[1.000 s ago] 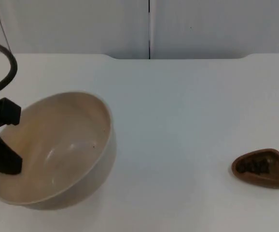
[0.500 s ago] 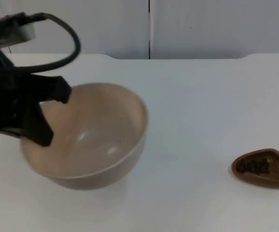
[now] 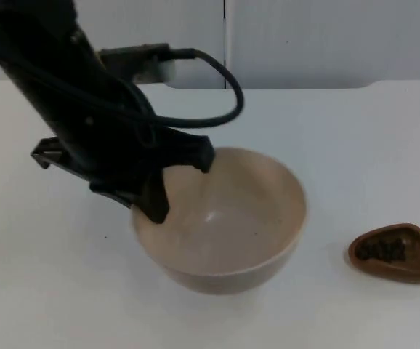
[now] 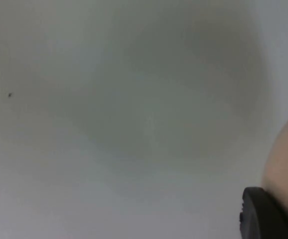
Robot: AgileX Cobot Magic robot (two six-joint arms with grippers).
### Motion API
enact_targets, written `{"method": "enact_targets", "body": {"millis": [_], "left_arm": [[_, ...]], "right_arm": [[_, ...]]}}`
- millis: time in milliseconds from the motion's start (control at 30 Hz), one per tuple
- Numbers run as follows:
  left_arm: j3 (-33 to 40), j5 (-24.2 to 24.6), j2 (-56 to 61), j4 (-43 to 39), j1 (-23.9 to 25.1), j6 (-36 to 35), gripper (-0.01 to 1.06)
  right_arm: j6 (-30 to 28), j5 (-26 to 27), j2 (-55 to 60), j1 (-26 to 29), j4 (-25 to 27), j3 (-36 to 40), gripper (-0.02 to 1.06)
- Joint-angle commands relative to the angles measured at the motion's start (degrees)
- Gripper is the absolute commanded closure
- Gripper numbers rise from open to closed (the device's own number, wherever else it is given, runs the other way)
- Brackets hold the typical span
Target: Pick up the bowl with the left hand and pour the coffee beans from the cup into the bowl with the right hand.
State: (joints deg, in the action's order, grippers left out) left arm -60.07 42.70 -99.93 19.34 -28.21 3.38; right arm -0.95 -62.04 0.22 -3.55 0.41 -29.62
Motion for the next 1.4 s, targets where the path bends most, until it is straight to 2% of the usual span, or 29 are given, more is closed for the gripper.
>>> {"method": "enact_targets", "body": {"millis": [0, 200, 333, 467, 1367], "left_arm": [[-1.7, 0.6, -1.8, -1.2, -1.2, -0.9, 1.05], [-4.9, 0.8, -5.0, -5.3, -3.8, -3.4, 1.05], [-6.9, 0.9, -5.1, -15.4, -7.0, -8.9, 1.05], [-7.1, 0.8, -5.1, -18.1, -7.9, -9.9, 1.05], [-7.1, -3.6, -5.1, -15.6, -7.9, -9.9, 1.05]], "right_arm": [[0.1, 0.2, -0.2, 0.2, 0.0, 0.0, -0.01], [0.1, 0.2, -0.2, 0.2, 0.0, 0.0, -0.01], [0.1, 0.2, -0.2, 0.2, 0.0, 0.0, -0.01], [0.1, 0.2, -0.2, 0.2, 0.0, 0.0, -0.01], [0.1, 0.3, -0.2, 0.2, 1.2, 0.0, -0.01]]}}
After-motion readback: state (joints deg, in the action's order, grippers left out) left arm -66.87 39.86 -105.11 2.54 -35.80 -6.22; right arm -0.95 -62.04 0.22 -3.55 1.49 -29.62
